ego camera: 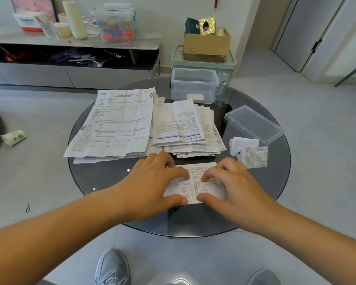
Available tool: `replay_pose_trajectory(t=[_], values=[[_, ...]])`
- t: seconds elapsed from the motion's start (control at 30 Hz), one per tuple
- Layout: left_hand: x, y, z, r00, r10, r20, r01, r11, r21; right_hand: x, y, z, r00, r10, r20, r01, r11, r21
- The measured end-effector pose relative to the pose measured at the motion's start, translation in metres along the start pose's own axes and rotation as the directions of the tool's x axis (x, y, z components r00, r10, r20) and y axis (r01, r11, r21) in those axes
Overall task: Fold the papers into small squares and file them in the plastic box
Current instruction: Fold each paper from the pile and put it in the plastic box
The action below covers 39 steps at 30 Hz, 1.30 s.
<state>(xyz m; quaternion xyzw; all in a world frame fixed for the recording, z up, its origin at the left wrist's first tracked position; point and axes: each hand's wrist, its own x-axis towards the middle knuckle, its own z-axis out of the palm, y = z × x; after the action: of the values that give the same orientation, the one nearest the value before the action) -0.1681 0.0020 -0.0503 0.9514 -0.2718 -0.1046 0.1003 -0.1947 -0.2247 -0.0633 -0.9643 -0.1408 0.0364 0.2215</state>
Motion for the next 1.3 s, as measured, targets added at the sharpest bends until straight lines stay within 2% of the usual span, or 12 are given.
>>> replay_pose_trajectory(t=[0.23,0.47,0.57,0.63,0.73,0.9,1.07,1.13,1.17,1.2,1.23,1.3], values=[[0.002,-0.008,-0.008,0.993,-0.099,0.069,0.102,0.994,-0.035,-0.002,0.003,-0.009,0.995,0.017,0.095,-0.022,0.999,0.050],[0.003,0.013,-0.011,0.980,-0.189,0.057,0.194,0.975,-0.108,-0.007,-0.003,-0.010,0.990,-0.064,0.128,0.073,0.995,-0.063],[0.003,0.019,-0.012,0.975,-0.222,0.006,0.218,0.954,-0.207,-0.008,-0.004,-0.011,0.986,-0.087,0.141,0.101,0.991,-0.093],[0.004,0.019,-0.016,0.968,-0.250,0.005,0.236,0.908,-0.347,-0.008,-0.004,-0.011,0.985,-0.094,0.141,0.108,0.990,-0.089],[0.005,0.018,-0.022,0.962,-0.259,0.091,0.262,0.771,-0.580,-0.010,-0.004,-0.014,0.982,-0.092,0.165,0.106,0.991,-0.077],[0.004,0.016,-0.024,0.922,-0.222,0.317,0.386,0.528,-0.756,-0.016,-0.006,-0.019,0.975,-0.134,0.175,0.145,0.988,-0.047],[0.003,0.019,-0.027,0.874,-0.190,0.448,0.473,0.109,-0.874,-0.021,-0.013,-0.016,0.968,-0.209,0.139,0.218,0.975,-0.051],[0.001,0.018,-0.031,0.858,-0.134,0.496,0.502,0.018,-0.864,-0.020,-0.015,-0.012,0.977,-0.203,0.072,0.205,0.978,-0.036],[0.000,0.017,-0.033,0.853,-0.097,0.512,0.516,0.020,-0.856,-0.018,-0.015,-0.011,0.982,-0.182,0.052,0.184,0.983,-0.024],[-0.001,0.014,-0.034,0.853,-0.066,0.518,0.521,0.062,-0.851,-0.017,-0.014,-0.010,0.987,-0.154,0.042,0.155,0.988,0.001],[-0.003,0.013,-0.034,0.858,-0.050,0.512,0.513,0.160,-0.843,-0.016,-0.012,-0.010,0.992,-0.120,0.044,0.118,0.992,0.031],[-0.005,0.010,-0.032,0.887,-0.036,0.459,0.421,0.468,-0.777,-0.013,-0.011,-0.011,0.998,-0.051,0.034,0.047,0.994,0.096]])
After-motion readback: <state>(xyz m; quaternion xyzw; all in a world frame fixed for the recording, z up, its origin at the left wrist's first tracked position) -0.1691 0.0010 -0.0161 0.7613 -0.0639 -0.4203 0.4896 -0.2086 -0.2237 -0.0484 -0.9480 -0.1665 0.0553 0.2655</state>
